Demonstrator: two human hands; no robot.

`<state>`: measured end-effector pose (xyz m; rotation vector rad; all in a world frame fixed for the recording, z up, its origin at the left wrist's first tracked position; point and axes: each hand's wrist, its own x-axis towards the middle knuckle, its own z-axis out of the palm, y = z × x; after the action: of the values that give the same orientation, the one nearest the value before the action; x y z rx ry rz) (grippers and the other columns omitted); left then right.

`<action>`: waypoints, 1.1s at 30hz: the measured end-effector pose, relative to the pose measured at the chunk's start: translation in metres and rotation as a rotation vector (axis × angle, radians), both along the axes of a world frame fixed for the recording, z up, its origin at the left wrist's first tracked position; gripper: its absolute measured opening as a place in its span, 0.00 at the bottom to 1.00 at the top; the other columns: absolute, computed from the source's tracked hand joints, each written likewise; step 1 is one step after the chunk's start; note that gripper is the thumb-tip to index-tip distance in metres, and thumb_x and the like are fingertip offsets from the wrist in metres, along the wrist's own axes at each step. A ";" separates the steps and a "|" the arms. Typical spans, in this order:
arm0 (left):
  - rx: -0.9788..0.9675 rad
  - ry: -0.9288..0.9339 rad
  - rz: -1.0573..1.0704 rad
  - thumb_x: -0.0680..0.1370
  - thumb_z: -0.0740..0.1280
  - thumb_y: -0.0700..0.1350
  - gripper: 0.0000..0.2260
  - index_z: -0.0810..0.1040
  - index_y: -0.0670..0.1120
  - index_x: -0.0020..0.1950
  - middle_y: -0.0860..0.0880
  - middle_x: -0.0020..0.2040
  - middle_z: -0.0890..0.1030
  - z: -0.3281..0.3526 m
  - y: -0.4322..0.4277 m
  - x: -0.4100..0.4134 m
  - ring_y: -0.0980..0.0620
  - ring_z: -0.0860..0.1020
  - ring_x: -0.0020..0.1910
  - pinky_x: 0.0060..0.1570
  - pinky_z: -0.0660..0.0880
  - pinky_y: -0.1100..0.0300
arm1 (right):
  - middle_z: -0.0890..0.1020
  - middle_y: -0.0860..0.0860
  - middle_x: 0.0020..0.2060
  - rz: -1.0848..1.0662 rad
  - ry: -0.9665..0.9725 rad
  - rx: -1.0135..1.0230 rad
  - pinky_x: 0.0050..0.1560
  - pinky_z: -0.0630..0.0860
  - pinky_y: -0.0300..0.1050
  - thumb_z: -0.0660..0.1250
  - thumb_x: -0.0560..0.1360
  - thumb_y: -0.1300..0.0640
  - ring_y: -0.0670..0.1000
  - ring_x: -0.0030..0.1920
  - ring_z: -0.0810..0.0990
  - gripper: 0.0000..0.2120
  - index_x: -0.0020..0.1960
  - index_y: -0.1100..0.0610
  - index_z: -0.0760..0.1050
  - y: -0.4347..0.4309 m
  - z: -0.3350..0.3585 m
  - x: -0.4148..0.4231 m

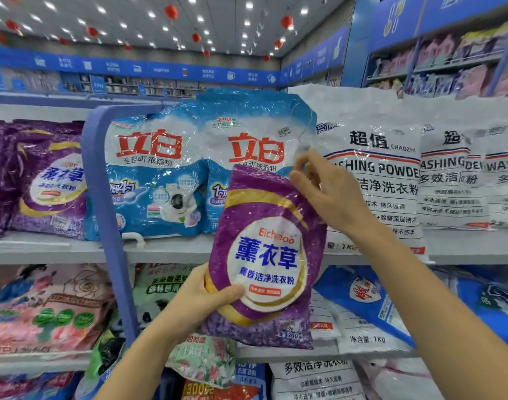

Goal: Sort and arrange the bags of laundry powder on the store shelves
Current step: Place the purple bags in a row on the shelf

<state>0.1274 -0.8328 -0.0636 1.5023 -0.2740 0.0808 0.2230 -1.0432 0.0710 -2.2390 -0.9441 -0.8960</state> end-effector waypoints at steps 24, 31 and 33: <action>-0.968 0.189 -0.063 0.41 0.86 0.42 0.46 0.77 0.39 0.59 0.39 0.52 0.83 0.004 -0.065 0.007 0.42 0.83 0.48 0.41 0.82 0.47 | 0.77 0.46 0.25 0.179 0.431 0.631 0.29 0.71 0.34 0.68 0.73 0.60 0.41 0.27 0.75 0.12 0.31 0.55 0.76 0.003 0.051 0.010; -0.661 0.112 0.055 0.43 0.86 0.42 0.53 0.69 0.38 0.66 0.39 0.48 0.84 0.000 -0.048 0.009 0.43 0.83 0.46 0.43 0.81 0.52 | 0.78 0.46 0.24 0.211 0.580 0.352 0.32 0.72 0.39 0.70 0.72 0.61 0.44 0.27 0.74 0.15 0.28 0.53 0.80 -0.036 0.070 0.019; -0.642 0.103 0.047 0.43 0.86 0.42 0.56 0.67 0.37 0.68 0.38 0.50 0.83 0.000 -0.044 0.008 0.41 0.82 0.48 0.45 0.81 0.51 | 0.78 0.45 0.24 0.237 0.589 0.309 0.30 0.72 0.35 0.69 0.73 0.62 0.42 0.27 0.74 0.16 0.27 0.52 0.81 -0.040 0.069 0.020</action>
<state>0.1357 -0.8770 -0.0633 0.8705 -0.1114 0.1157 0.2427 -1.0831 0.1400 -1.9043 -0.7105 -0.2247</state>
